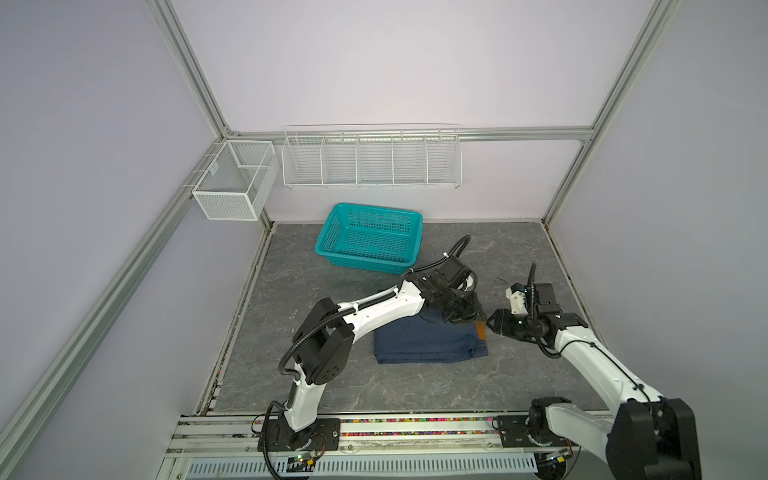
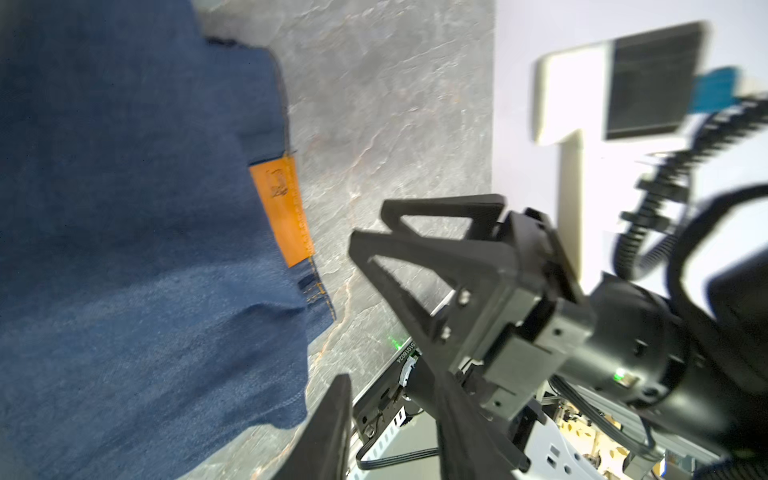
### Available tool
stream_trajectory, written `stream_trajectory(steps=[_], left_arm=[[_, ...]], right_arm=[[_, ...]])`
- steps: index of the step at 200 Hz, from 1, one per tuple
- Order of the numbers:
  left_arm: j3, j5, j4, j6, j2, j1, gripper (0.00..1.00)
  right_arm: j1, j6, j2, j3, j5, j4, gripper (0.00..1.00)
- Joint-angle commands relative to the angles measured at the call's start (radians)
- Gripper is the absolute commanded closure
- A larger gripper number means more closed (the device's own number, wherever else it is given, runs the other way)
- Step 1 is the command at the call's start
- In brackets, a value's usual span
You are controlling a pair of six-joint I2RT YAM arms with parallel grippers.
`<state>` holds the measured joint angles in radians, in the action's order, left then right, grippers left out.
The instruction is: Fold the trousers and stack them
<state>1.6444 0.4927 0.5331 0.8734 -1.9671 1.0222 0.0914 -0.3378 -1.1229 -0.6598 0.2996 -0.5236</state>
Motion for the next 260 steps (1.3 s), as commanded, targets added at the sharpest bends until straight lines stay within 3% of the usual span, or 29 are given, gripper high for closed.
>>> stream_trajectory(steps=[1,28,68,106,128,148,180,208,223,260], left_arm=[[-0.011,-0.031,0.135,-0.099,0.101,0.003,0.63],[-0.058,-0.105,0.265,-0.167,0.187,-0.035,0.61],[-0.217,-0.219,0.346,-0.239,0.326,-0.146,0.57],[-0.378,-0.259,0.32,-0.286,0.412,-0.269,0.55],[-0.431,-0.271,0.287,-0.319,0.415,-0.331,0.56],[-0.465,-0.278,0.251,-0.345,0.39,-0.37,0.55],[-0.486,-0.292,0.223,-0.372,0.332,-0.391,0.55],[-0.482,-0.275,0.211,-0.383,0.31,-0.393,0.55],[-0.487,-0.263,0.207,-0.387,0.298,-0.393,0.55],[-0.501,-0.237,0.193,-0.39,0.275,-0.393,0.56]], right_arm=[[0.009,0.019,0.019,-0.041,0.134,0.002,0.42],[0.093,-0.001,-0.038,-0.05,0.139,0.064,0.36],[0.169,0.011,-0.215,-0.077,0.108,0.153,0.39],[0.216,0.041,-0.33,-0.107,0.104,0.178,0.57],[0.236,0.046,-0.294,-0.136,0.093,0.144,0.79],[0.26,0.041,-0.233,-0.172,0.079,0.074,0.87],[0.317,0.007,-0.096,-0.203,0.024,-0.042,0.88],[0.325,0.01,0.01,-0.201,-0.14,-0.191,0.88],[0.311,0.033,0.01,-0.183,-0.208,-0.234,0.87],[0.239,0.079,-0.084,-0.109,-0.183,-0.131,0.83]])
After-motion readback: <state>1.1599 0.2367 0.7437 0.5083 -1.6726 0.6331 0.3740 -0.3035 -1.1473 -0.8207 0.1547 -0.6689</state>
